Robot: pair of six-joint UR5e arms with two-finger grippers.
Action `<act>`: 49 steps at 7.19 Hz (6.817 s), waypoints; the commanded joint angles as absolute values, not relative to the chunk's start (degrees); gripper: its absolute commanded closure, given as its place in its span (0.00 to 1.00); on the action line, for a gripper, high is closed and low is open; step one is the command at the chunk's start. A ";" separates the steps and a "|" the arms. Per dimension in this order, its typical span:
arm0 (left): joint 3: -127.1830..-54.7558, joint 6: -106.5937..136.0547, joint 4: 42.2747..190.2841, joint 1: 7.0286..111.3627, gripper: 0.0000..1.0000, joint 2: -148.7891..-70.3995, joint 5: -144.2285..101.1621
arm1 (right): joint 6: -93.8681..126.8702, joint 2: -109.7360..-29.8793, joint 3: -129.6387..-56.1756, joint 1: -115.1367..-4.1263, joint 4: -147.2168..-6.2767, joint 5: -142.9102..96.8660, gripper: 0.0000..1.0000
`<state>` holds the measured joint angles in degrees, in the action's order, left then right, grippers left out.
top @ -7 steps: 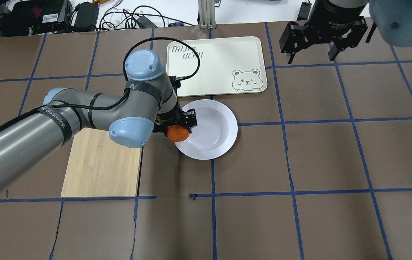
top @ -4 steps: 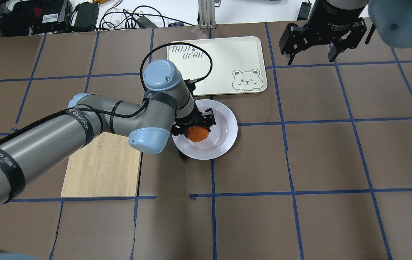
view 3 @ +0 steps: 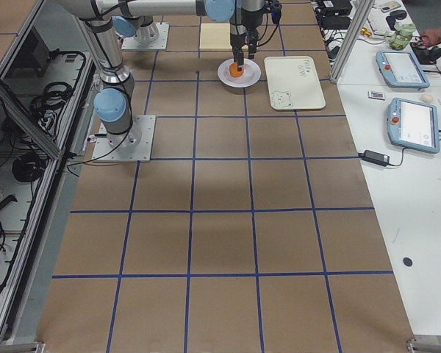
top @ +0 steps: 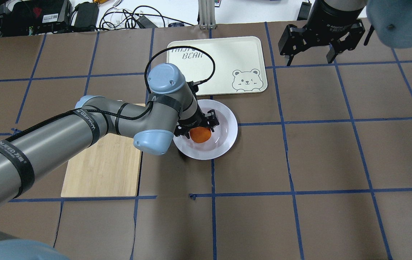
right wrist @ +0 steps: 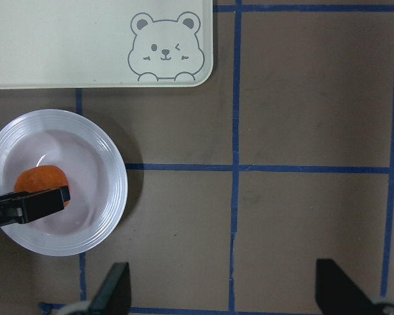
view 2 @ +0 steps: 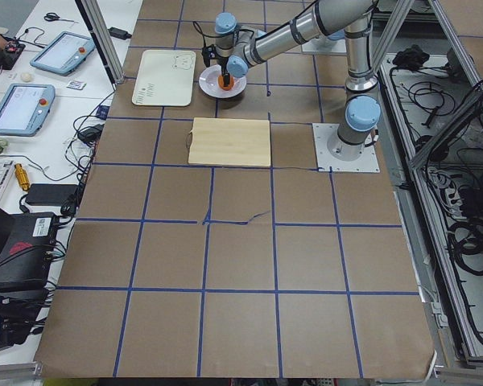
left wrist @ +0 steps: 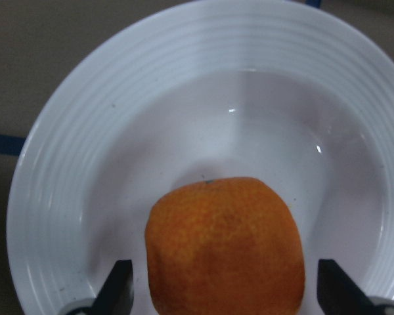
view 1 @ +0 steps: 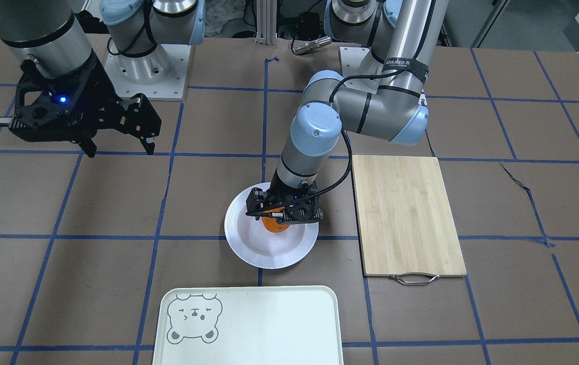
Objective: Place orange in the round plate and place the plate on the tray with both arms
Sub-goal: 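Lower the orange into the plate, open the left gripper and raise it, then move the right gripper to the plate rim nearest it and grip the rim, then drag the plate with the right gripper onto the bear-printed tray, then release the plate rim and lift the right gripper away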
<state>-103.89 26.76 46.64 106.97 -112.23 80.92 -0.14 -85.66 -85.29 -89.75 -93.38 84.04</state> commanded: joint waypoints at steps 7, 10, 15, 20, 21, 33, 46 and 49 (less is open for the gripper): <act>-86.74 -0.37 96.49 100.30 0.00 -94.68 87.60 | 6.65 -81.05 -115.52 -88.68 -131.93 65.33 0.00; -87.80 -1.76 94.93 95.63 0.00 -91.50 87.54 | 12.83 -73.42 -119.71 -90.53 -146.32 60.14 0.00; -89.38 -2.46 87.89 95.10 0.00 -91.23 87.71 | 17.14 -69.09 -119.88 -94.48 -150.82 59.59 0.00; -89.21 -2.64 87.98 95.01 0.00 -91.50 87.89 | 18.19 -66.80 -119.62 -95.62 -151.78 59.15 0.13; -89.03 -2.72 88.15 95.01 0.00 -91.49 90.59 | 18.19 -65.75 -119.62 -95.71 -153.53 59.15 0.14; -89.47 -2.81 84.64 95.01 0.00 -92.46 90.00 | 25.58 -66.09 -112.45 -95.19 -149.98 60.12 0.88; -89.56 -2.81 84.64 95.10 0.00 -92.72 89.91 | 31.03 -45.44 -80.41 -89.03 -144.84 55.19 0.90; -89.65 -2.81 84.64 95.01 0.00 -92.81 89.91 | 31.11 -46.14 -83.76 -89.03 -145.46 55.11 0.61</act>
